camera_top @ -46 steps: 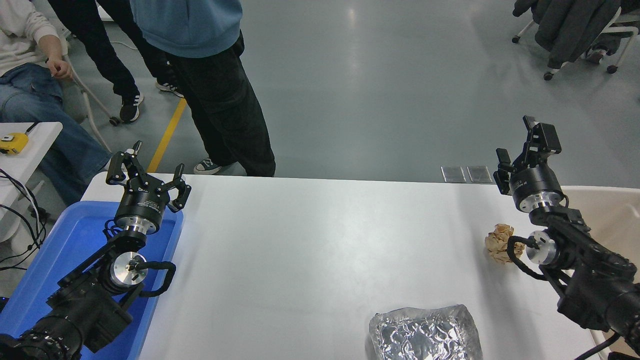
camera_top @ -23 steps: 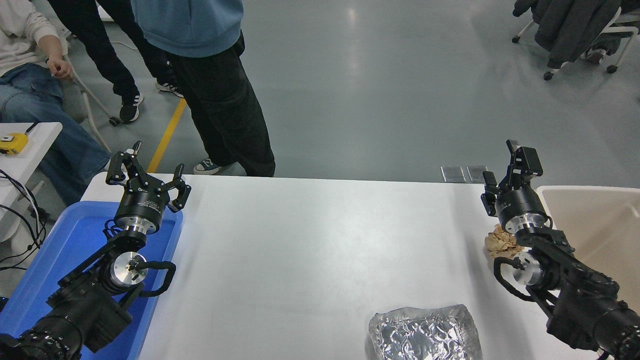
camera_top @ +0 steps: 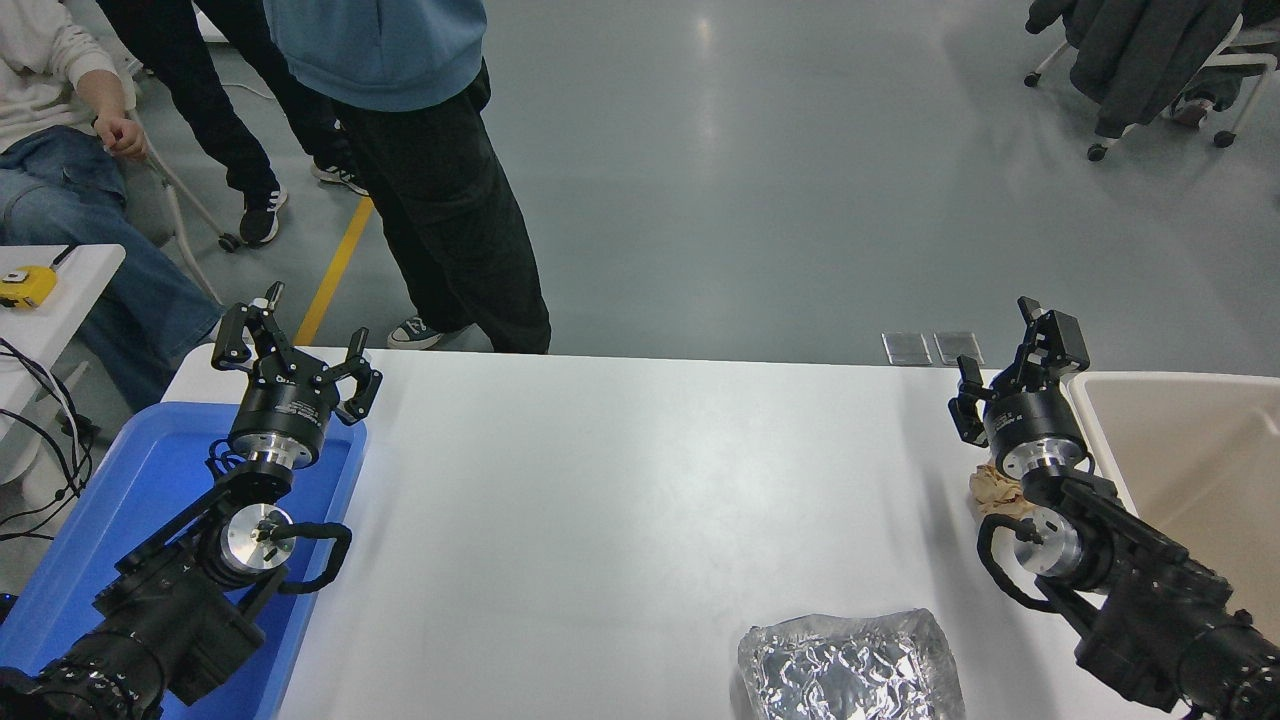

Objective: Dispose of the paper cup in the dustbin

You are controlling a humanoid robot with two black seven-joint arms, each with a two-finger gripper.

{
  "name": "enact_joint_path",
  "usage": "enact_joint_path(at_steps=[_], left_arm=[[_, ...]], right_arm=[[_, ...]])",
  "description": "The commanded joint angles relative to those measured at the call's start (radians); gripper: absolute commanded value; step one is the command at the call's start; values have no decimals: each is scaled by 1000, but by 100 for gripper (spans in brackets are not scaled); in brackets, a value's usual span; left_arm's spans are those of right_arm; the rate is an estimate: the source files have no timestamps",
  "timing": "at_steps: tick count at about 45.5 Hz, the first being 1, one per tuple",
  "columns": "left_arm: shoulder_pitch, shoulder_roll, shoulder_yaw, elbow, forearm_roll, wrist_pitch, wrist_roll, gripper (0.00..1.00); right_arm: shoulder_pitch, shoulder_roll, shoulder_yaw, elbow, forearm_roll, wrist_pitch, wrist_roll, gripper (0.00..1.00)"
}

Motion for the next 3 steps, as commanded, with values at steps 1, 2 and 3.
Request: enact_joint_path(at_steps=[1, 2, 3], left_arm=[[-1, 1, 0, 0, 0, 0, 0, 100], [1, 1, 0, 0, 0, 0, 0, 100], [-1, 1, 0, 0, 0, 0, 0, 100]], right_arm=[[1, 9, 3, -3, 32, 19, 1, 100], [1, 9, 3, -3, 32, 19, 3, 100], [1, 10, 5, -3, 32, 19, 3, 100]])
